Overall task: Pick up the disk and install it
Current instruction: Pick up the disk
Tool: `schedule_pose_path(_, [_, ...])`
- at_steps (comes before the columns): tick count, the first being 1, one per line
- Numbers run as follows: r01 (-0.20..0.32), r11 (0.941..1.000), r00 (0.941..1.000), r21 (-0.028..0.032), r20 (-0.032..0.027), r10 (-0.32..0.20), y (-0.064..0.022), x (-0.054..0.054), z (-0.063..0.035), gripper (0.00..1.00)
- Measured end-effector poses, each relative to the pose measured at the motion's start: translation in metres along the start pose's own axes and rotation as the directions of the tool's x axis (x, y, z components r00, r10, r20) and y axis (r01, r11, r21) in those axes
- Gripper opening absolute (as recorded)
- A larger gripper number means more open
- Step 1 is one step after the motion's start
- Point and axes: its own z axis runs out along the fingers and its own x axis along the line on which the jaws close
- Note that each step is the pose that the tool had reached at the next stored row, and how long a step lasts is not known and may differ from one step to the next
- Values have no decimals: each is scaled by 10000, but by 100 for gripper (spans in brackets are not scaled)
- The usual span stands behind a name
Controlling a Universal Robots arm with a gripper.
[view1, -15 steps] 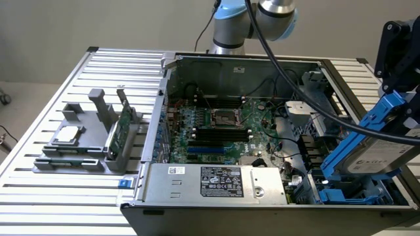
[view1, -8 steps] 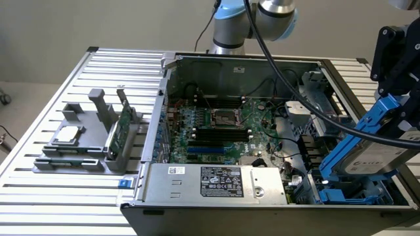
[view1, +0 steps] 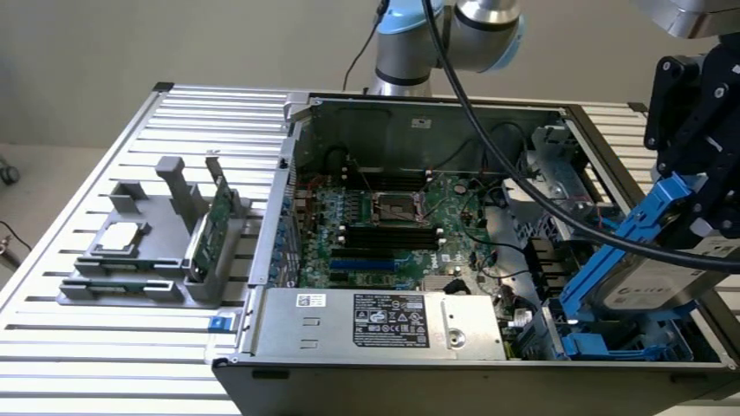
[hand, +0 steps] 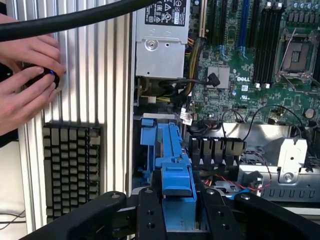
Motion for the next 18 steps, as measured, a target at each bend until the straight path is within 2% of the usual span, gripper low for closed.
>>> schedule_pose_path(9, [-49,9999,10000,166,-8,49,31,-8,107,33])
schedule_pose_path(18, [-201,9996,9998,204,-27,202,49,-32,191,33])
